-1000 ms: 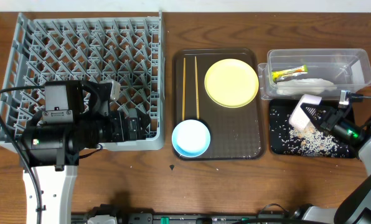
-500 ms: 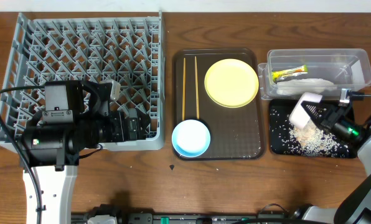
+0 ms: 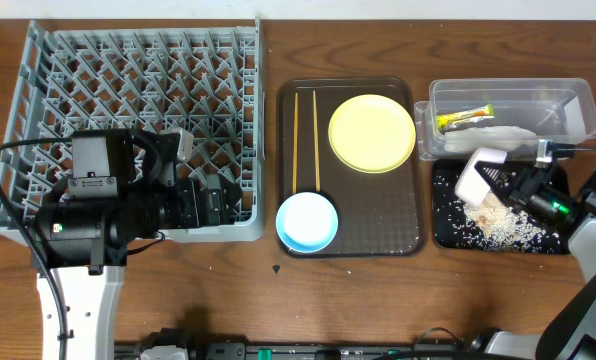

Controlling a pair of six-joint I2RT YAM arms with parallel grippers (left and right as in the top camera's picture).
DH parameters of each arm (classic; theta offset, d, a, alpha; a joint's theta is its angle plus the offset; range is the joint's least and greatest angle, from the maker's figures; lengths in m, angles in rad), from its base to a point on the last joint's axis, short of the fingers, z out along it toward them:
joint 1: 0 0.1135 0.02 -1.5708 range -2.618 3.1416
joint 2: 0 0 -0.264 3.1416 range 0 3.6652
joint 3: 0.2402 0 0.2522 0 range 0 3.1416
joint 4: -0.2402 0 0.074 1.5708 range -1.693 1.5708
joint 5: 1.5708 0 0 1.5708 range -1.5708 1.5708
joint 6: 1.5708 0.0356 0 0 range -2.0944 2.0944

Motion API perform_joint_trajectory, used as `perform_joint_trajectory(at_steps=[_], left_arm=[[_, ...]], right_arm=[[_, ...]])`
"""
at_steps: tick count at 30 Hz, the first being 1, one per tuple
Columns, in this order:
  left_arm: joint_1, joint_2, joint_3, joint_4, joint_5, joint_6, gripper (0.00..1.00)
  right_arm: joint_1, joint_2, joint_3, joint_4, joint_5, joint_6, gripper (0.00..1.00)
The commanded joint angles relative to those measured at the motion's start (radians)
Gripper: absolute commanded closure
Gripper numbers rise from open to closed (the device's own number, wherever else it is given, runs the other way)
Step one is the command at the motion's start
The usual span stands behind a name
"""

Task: Sort waste into correct bins and load items into the dishwasher
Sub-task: 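Tilt the bowl to dump rice onto the black tray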

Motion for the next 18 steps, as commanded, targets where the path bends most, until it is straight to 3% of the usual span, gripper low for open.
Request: perform_joint_trajectory(at_steps=[1, 4, 7, 10, 13, 15, 18], left_arm=[[-0.004, 0.003, 0.015, -0.003, 0.016, 0.018, 0.01], [-0.004, 0.003, 0.015, -0.003, 0.016, 0.018, 0.01], [-0.004, 0.003, 0.015, -0.003, 0.016, 0.018, 0.01], [-0.004, 0.003, 0.015, -0.003, 0.016, 0.018, 0.01], [-0.004, 0.003, 0.015, -0.003, 0.016, 0.018, 0.01], [-0.004, 0.003, 0.015, -0.003, 0.016, 0.018, 0.01], [-0.004, 0.003, 0.015, -0.003, 0.016, 0.018, 0.01]], right_arm=[[0.008, -0.002, 0.002, -0.035, 0.084, 0.085, 0.99], [0.017, -0.002, 0.002, 0.017, -0.073, 0.008, 0.99], [0.02, -0.002, 0.002, -0.03, 0.089, 0.109, 0.99], [0.029, -0.002, 0.002, 0.02, -0.072, -0.031, 0.99], [0.03, -0.002, 0.002, -0.041, 0.079, 0.078, 0.99], [0.039, -0.002, 0.002, 0.018, -0.082, -0.046, 0.99], [0.044, -0.002, 0.002, 0.0, 0.029, 0.082, 0.99]])
